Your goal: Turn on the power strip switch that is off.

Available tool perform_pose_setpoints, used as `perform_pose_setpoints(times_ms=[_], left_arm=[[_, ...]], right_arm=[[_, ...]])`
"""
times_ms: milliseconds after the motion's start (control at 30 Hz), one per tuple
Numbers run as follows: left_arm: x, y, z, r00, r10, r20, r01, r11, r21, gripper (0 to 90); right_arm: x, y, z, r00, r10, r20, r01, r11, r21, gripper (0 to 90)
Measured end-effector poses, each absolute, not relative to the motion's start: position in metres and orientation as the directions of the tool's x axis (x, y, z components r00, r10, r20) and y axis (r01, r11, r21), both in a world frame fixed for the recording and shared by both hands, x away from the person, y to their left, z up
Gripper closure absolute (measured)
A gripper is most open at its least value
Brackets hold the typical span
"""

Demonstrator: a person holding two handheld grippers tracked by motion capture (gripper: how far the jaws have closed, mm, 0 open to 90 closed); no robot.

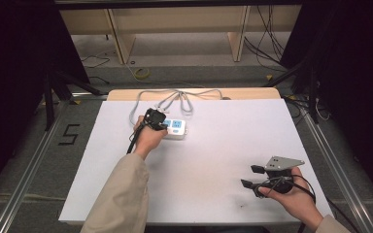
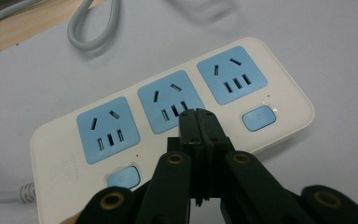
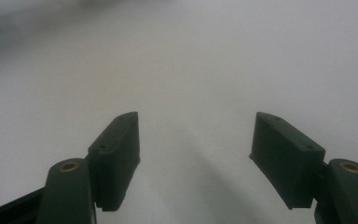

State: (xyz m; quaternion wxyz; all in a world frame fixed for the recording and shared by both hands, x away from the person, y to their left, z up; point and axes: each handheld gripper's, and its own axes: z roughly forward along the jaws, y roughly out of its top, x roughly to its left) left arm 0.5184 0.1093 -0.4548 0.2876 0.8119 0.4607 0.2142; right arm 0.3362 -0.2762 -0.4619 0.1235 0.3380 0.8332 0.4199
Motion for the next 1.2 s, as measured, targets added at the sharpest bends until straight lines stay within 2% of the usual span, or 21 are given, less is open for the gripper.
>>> perform_pose_setpoints(times_ms=[1200], left_arm=[[0.5224, 0.1018, -0.4522, 0.451, 0.887, 0.1, 0.67, -0.41, 0.618, 90.0]], right_arm=[[0.3349, -0.2759, -0.4608, -0.746, 0.662, 0.074, 0.453, 0.422, 0.785, 32.6]])
